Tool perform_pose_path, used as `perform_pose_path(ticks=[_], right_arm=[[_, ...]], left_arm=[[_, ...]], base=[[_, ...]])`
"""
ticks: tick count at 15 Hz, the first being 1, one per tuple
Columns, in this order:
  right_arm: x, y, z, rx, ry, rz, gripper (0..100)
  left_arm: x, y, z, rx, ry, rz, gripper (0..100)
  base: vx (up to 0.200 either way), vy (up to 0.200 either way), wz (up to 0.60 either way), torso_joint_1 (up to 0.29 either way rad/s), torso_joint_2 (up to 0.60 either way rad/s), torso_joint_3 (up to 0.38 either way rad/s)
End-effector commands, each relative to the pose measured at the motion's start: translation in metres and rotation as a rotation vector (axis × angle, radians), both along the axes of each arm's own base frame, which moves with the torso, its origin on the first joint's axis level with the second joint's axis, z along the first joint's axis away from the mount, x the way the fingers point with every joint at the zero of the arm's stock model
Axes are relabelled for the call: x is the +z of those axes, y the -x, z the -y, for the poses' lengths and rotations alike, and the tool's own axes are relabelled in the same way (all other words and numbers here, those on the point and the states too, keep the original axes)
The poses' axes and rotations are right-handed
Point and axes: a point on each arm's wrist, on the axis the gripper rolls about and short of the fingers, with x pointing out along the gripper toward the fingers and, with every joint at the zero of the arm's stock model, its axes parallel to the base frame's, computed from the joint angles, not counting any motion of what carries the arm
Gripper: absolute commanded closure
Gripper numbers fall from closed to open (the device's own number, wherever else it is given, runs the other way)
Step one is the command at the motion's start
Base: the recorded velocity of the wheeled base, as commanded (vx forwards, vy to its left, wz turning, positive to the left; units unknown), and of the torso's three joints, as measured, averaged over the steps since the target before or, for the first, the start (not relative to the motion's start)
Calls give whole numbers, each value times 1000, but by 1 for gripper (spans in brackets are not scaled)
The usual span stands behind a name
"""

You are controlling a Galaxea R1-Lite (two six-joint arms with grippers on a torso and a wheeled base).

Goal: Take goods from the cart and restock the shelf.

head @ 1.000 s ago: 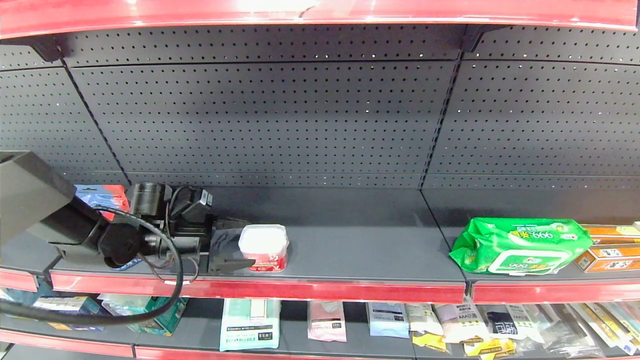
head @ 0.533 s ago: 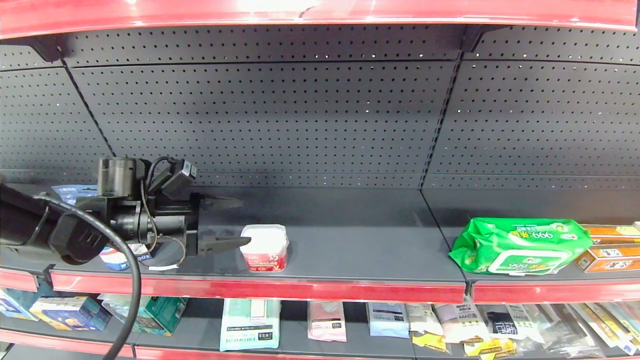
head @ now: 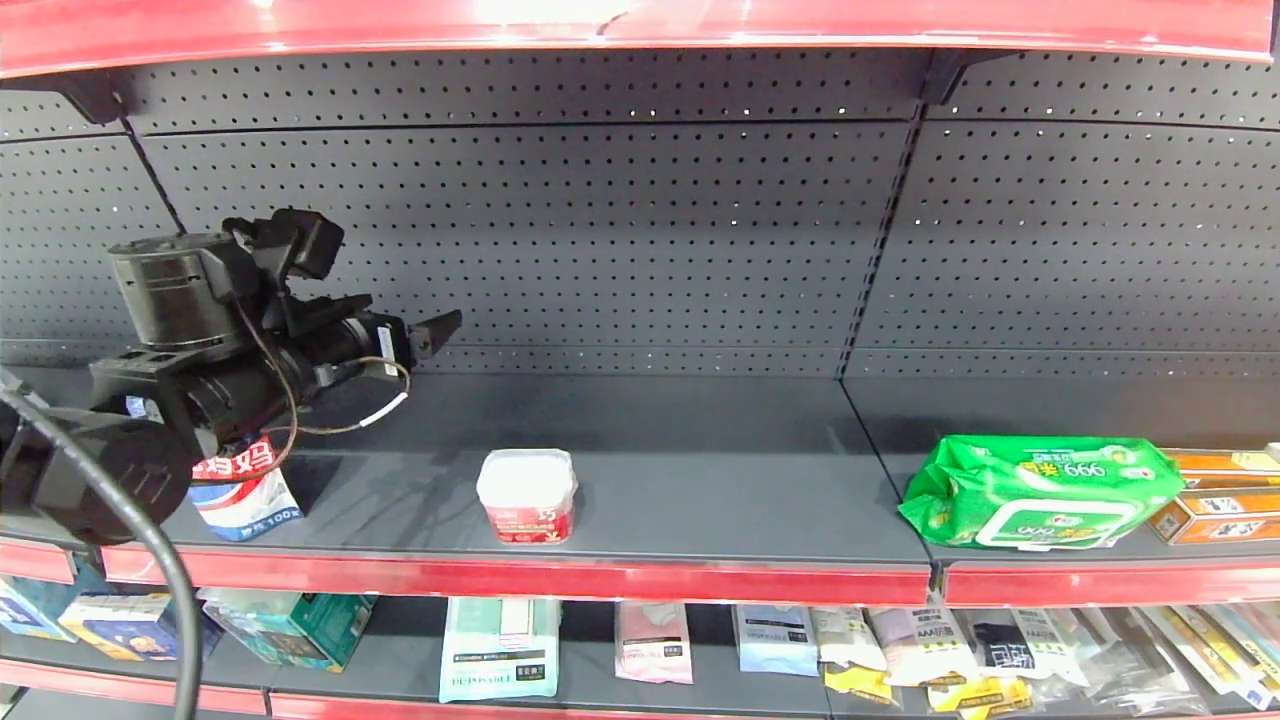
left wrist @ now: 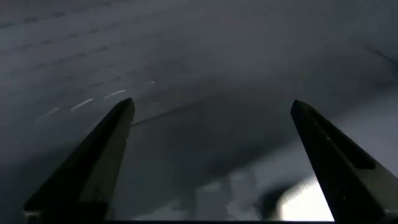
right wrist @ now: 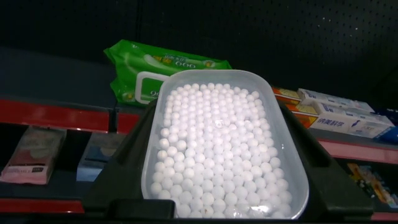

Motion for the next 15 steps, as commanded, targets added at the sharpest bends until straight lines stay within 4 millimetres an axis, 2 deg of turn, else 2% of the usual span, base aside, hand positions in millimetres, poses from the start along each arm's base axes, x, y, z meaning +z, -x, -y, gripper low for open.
perform_pose_path(ticks=[1,4,5,6,10,12,15], right_arm=[[19,-18,2,4,-21,-74,100],[35,-38,3,60,-61,-136,100],[38,-41,2,96,-63,-146,100],[43,-51,0,173,-61,-175,100],[58,-71,-1,252,-68,-205,100],[59,-76,-3,283,-67,-222,100],[59,-76,-4,302,-65,-225,100]], left_arm=[[28,48,6,1,36,23,0],[38,140,-10,-28,15,-63,0],[36,159,-14,-30,11,-81,0],[27,201,-25,-31,0,-116,0],[1,297,-49,-35,-30,-174,0],[-9,321,-55,-47,-31,-142,0],[-35,336,-59,-43,-42,-112,0]], base=[[0,0,0,0,0,0],[0,0,0,0,0,0],[0,0,0,0,0,0],[0,0,0,0,0,0],[0,0,0,0,0,0],[0,0,0,0,0,0],[0,0,0,0,0,0]])
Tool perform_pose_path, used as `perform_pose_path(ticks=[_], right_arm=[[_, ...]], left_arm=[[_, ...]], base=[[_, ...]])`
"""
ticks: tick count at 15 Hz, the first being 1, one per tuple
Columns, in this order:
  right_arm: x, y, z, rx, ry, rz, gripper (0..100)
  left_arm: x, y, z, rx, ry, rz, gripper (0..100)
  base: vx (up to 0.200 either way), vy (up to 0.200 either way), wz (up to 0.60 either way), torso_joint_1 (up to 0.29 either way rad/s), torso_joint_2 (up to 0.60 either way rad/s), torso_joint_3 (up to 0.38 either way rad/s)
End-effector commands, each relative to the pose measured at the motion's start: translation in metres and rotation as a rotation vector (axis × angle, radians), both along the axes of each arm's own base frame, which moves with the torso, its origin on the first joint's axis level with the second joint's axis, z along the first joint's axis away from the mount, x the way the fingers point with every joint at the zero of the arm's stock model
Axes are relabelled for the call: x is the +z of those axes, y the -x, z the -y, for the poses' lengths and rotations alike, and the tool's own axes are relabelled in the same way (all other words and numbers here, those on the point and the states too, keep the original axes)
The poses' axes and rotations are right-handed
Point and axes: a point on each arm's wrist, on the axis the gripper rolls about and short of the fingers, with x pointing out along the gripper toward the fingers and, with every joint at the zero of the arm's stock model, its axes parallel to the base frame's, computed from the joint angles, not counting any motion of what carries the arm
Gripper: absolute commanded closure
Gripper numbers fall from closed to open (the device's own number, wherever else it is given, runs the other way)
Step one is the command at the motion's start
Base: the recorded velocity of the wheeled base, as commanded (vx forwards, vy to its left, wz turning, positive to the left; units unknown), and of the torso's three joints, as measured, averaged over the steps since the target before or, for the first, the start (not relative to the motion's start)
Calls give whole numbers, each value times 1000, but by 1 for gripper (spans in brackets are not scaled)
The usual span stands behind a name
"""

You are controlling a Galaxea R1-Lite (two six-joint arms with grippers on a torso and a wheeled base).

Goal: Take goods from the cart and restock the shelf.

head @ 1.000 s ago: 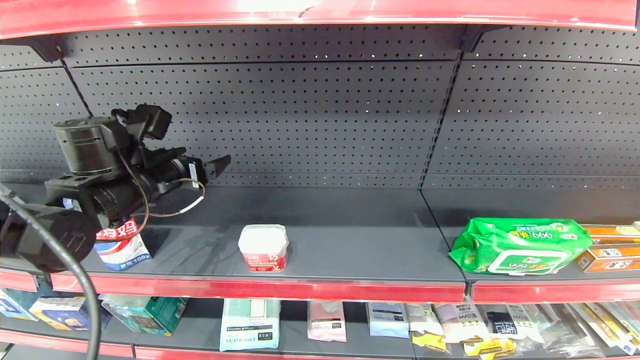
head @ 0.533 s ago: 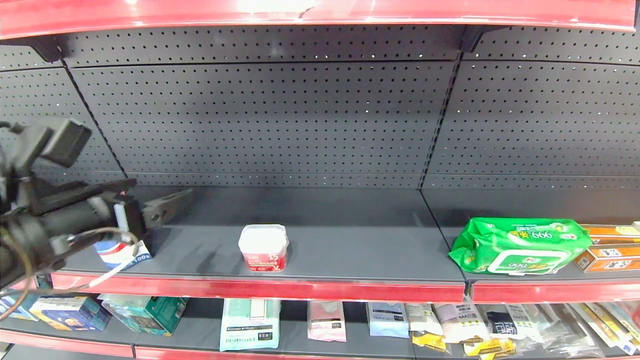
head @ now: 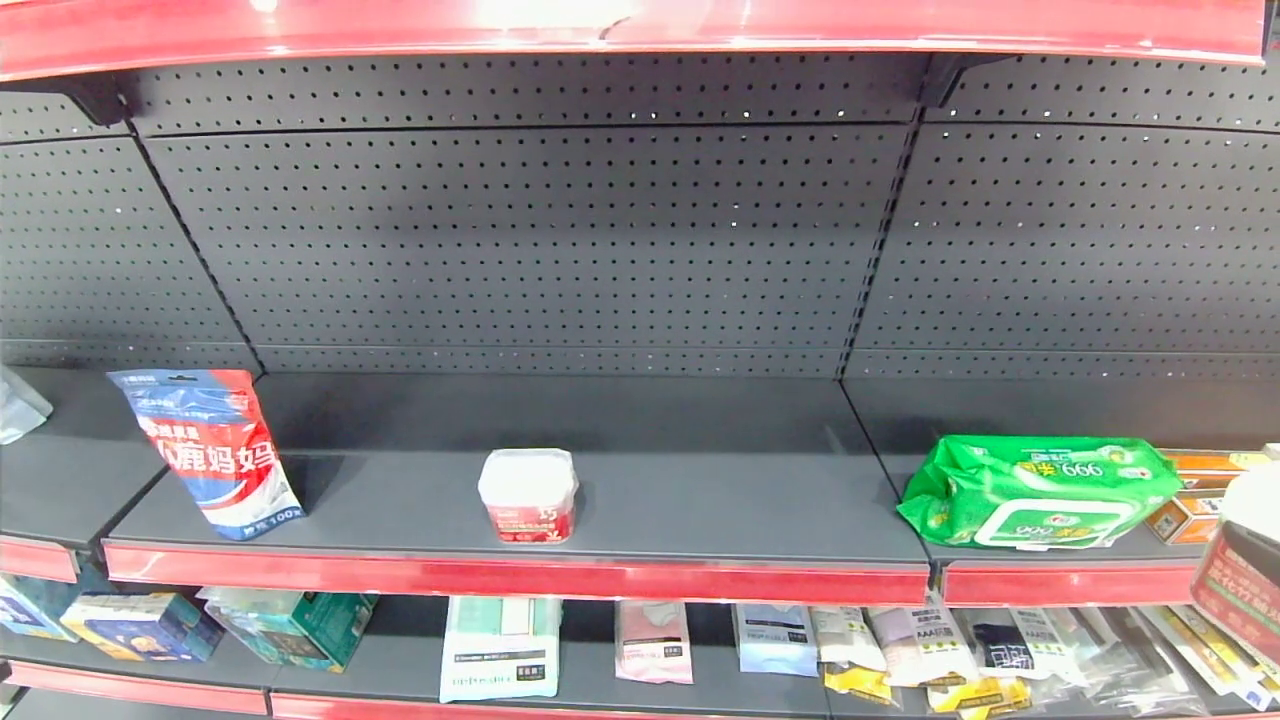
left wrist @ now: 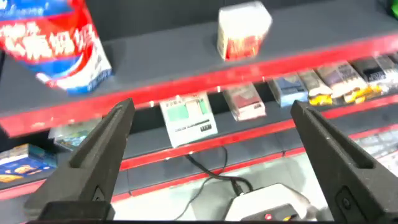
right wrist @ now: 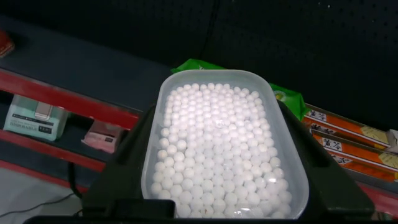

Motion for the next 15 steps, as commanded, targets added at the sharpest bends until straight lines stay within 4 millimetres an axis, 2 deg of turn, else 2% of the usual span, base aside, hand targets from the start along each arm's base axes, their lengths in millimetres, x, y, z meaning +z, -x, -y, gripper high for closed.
perform_pose_path(ticks=[1,3,10,15], right_arm=[[-1,-3,0,8,0,-16,100],[-1,-3,0,7,0,-13,100],[0,-2,0,5,0,-8,100],[1,-3,0,5,0,-9,100]], left_arm=[[-33,31,-8,0,14,119,0],[-43,38,-10,15,22,159,0],[-53,38,-11,50,13,158,0],[-56,37,-11,49,9,146,0]], base=[[0,0,0,0,0,0],[0,0,0,0,0,0],[0,0,0,0,0,0],[0,0,600,5,1,4]])
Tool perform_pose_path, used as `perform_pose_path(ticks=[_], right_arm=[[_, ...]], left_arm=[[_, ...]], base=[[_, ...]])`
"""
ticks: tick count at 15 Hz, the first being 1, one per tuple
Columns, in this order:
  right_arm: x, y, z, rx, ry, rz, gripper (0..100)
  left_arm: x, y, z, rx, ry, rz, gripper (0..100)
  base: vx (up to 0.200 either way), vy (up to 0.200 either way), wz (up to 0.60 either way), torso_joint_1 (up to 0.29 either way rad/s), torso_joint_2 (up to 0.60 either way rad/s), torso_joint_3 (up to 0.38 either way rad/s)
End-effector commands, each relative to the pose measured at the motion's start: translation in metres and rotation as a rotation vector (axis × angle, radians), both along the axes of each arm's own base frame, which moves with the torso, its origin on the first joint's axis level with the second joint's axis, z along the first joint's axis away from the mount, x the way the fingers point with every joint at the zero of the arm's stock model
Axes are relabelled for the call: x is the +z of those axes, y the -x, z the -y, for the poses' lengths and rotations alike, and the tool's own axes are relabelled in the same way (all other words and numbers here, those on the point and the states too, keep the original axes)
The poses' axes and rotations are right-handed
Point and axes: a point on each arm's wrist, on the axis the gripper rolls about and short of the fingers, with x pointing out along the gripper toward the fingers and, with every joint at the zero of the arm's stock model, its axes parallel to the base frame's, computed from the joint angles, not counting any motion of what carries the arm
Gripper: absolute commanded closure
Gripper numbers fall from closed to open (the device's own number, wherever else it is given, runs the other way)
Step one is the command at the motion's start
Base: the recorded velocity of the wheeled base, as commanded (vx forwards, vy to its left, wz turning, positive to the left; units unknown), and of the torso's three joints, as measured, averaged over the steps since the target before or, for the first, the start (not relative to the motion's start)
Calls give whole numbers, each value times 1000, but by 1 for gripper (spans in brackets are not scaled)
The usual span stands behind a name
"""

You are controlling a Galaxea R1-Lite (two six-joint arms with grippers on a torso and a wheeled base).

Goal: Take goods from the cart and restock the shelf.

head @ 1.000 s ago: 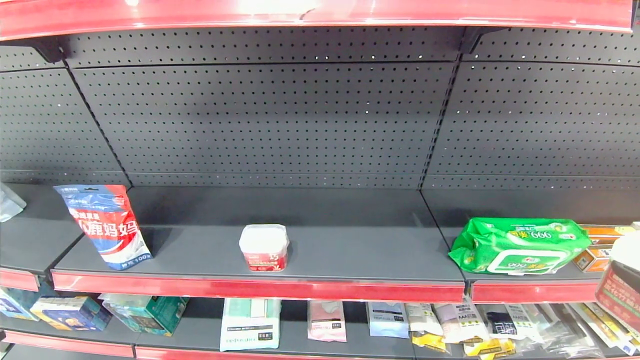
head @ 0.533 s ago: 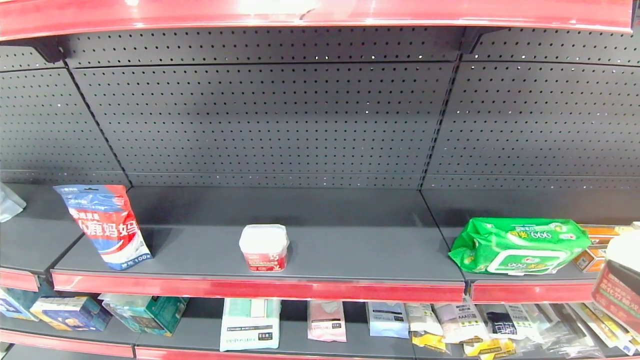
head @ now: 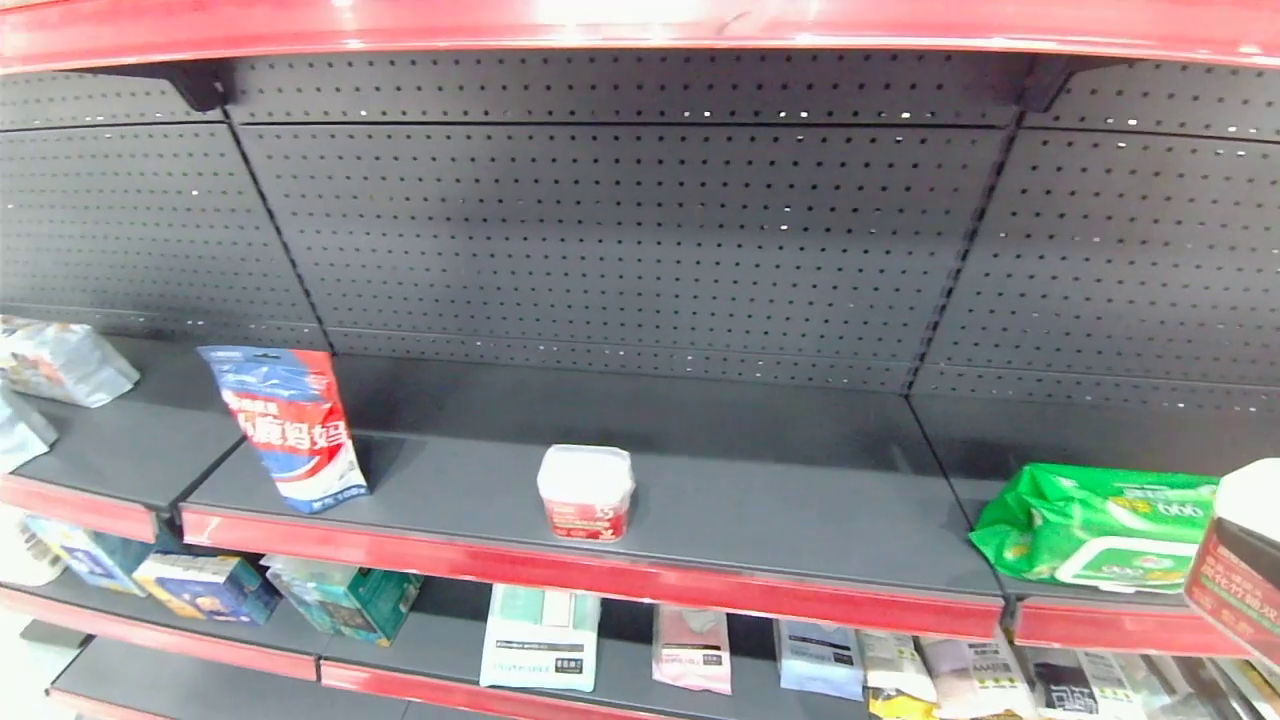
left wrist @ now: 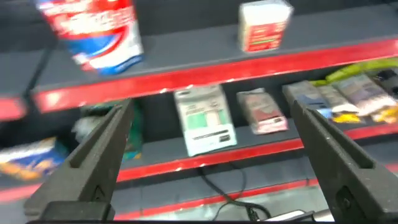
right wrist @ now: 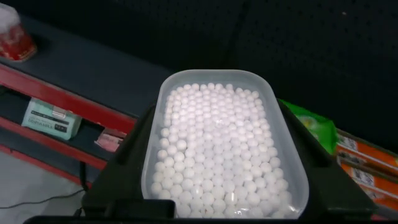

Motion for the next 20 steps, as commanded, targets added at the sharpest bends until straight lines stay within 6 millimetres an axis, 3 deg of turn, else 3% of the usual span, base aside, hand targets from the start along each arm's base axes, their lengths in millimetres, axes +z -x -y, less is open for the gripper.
perform_pose_path(ticks=[1,5,8,10,13,15,20], right_arm=[[0,0,0,1,0,1,100],[-1,-1,0,2,1,-7,100],[1,-9,0,9,16,-20,100],[10,-26,-4,57,5,-30,100],[20,-65,-17,144,-4,-43,100],[15,-86,-25,191,-17,-64,100],[-1,-108,-32,304,-65,-173,100]], left_arm=[[0,-1,0,-1,-2,-8,0],[0,-1,0,1,-2,-8,0],[-2,-1,0,1,4,-15,0],[-7,-6,2,-3,15,6,0],[-31,-20,5,5,31,87,0],[-34,-20,4,34,47,58,0],[-34,-20,4,38,49,60,0]], base=[[0,0,600,7,2,2],[0,0,600,4,1,4],[0,0,0,0,0,0],[0,0,0,0,0,0],[0,0,0,0,0,0],[0,0,0,0,0,0],[0,0,0,0,0,0]])
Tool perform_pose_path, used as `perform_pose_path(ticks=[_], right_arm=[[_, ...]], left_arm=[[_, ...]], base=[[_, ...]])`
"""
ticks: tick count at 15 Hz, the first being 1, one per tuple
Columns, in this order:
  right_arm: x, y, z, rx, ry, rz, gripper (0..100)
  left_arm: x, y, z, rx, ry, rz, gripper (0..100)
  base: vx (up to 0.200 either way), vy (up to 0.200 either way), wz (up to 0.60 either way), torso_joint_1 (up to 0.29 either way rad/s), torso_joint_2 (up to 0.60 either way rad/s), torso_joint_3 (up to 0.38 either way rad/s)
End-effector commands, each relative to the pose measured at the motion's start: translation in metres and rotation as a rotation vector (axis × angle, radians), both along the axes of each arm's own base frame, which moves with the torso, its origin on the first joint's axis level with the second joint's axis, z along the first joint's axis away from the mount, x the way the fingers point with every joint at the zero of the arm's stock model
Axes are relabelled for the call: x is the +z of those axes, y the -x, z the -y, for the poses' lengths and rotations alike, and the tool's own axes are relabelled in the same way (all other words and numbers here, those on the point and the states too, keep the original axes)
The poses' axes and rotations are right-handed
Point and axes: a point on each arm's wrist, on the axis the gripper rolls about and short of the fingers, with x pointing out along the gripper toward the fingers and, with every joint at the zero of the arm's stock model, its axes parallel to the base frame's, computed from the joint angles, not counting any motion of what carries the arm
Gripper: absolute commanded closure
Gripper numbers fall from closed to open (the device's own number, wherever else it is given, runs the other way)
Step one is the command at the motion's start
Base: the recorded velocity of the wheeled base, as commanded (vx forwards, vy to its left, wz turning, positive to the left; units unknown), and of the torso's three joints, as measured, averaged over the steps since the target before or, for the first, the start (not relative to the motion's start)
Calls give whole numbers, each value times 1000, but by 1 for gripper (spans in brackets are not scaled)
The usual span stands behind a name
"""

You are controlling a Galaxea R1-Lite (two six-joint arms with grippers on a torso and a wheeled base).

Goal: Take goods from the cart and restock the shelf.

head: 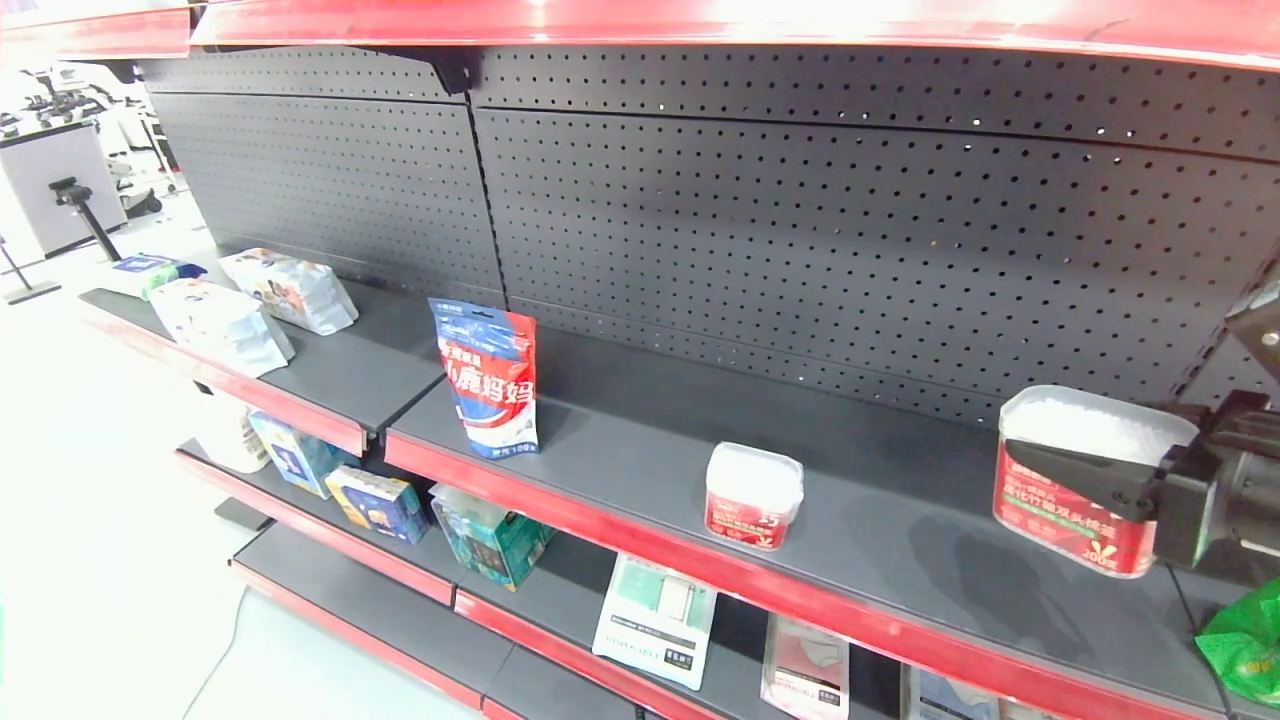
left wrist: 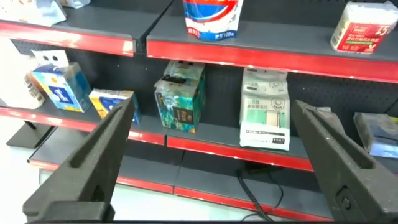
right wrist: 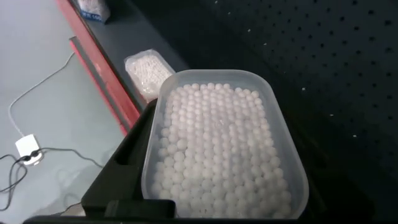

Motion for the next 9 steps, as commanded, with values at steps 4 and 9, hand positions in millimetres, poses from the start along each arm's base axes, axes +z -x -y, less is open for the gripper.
perform_pose_path(ticks=[4,9], right_arm=[[-14,-26,-4,-5,-7,-75,100],[-15,-29,-5,-9,-11,-61,100]], left_arm=[[0,-1,0,21,-5,-4,0],[0,0,2,187,-1,-8,0]], base=[[0,0,0,0,0,0],[0,0,0,0,0,0]])
